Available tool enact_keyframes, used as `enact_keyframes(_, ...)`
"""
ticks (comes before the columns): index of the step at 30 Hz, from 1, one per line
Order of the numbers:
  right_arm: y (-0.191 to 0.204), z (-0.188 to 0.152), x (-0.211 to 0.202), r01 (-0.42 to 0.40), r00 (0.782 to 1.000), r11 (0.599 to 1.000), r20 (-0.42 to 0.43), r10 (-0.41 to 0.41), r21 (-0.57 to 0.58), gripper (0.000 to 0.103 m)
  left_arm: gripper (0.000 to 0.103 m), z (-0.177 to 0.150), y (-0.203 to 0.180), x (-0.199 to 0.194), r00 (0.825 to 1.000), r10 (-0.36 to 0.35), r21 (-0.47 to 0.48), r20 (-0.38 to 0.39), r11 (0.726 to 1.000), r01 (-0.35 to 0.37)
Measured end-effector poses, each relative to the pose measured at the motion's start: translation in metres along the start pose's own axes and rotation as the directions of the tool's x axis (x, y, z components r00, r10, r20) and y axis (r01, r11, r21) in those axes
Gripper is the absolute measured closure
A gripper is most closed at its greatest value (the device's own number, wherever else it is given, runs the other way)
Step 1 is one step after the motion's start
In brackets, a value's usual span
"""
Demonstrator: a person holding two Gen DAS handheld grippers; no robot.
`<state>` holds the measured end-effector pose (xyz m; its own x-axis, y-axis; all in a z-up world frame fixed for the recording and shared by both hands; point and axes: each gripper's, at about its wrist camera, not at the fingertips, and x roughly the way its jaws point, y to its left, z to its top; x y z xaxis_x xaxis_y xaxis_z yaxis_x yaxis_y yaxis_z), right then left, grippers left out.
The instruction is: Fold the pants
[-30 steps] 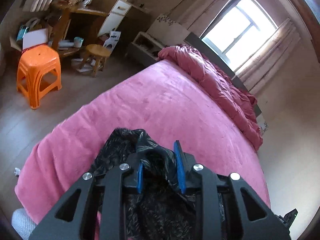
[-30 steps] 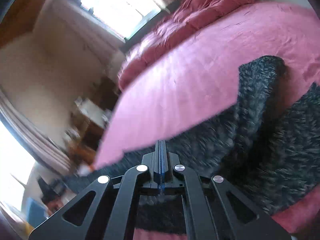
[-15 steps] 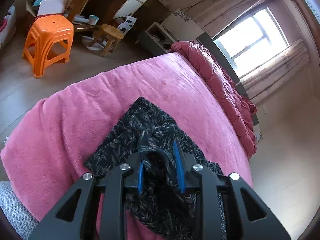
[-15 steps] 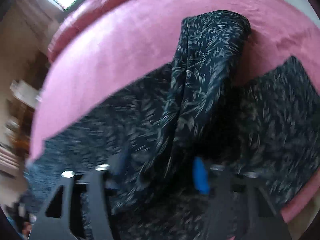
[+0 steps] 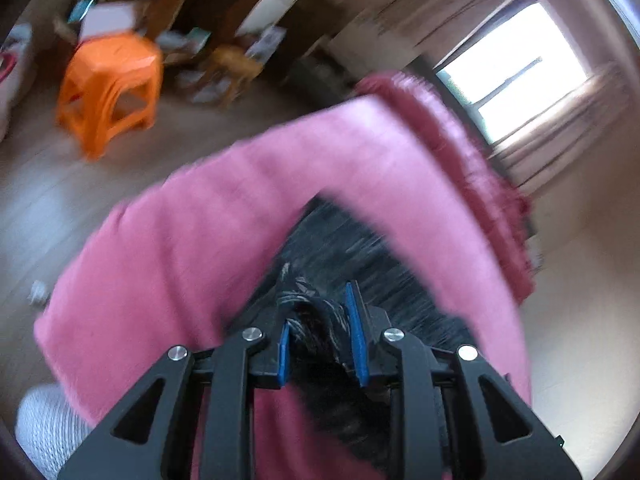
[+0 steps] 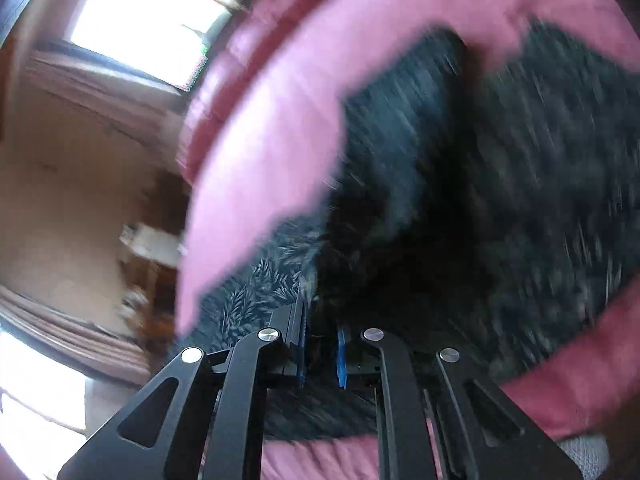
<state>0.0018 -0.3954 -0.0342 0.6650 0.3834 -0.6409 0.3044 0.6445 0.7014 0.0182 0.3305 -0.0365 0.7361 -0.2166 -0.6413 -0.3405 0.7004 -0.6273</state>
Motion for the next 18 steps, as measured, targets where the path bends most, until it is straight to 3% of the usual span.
enact_keyframes(2, -0.005, -0.007, 0.013, 0.078, 0.995, 0.997, -0.054, -0.078, -0.004, 0.093, 0.080, -0.008, 0.009, 0.007, 0.999, 0.023, -0.025, -0.030, 0.999, -0.024)
enact_keyframes(5, 0.001, -0.004, 0.019, 0.125, 0.989, 0.992, -0.079, -0.127, -0.030, 0.093, 0.080, -0.011, -0.005, 0.004, 0.996, 0.087, 0.075, 0.000, 0.993, -0.087)
enact_keyframes(10, 0.027, -0.004, 0.024, 0.179, 0.977, 0.980, -0.103, -0.188, -0.089, 0.093, 0.078, -0.007, -0.010, -0.009, 0.994, 0.110, 0.103, 0.016, 0.988, -0.111)
enact_keyframes(12, 0.021, -0.007, 0.022, 0.197, 0.968, 0.975, -0.138, -0.210, -0.105, 0.093, 0.065, -0.009, -0.013, -0.009, 0.986, 0.168, 0.114, 0.016, 0.979, -0.168)
enact_keyframes(14, 0.028, -0.010, 0.012, 0.203, 0.966, 0.970, -0.135, -0.220, -0.131, 0.082, 0.061, -0.010, -0.014, -0.016, 0.969, 0.240, 0.118, 0.059, 0.962, -0.245)
enact_keyframes(16, 0.038, -0.012, -0.004, 0.256, 0.961, 0.951, -0.063, -0.270, -0.170, 0.054, 0.048, -0.008, -0.011, -0.031, 0.944, 0.299, 0.082, 0.137, 0.947, -0.311)
enact_keyframes(18, 0.049, -0.010, -0.024, 0.324, 0.946, 0.927, 0.045, -0.322, -0.191, 0.053, 0.042, -0.007, -0.013, -0.048, 0.917, 0.329, 0.025, 0.228, 0.939, -0.343)
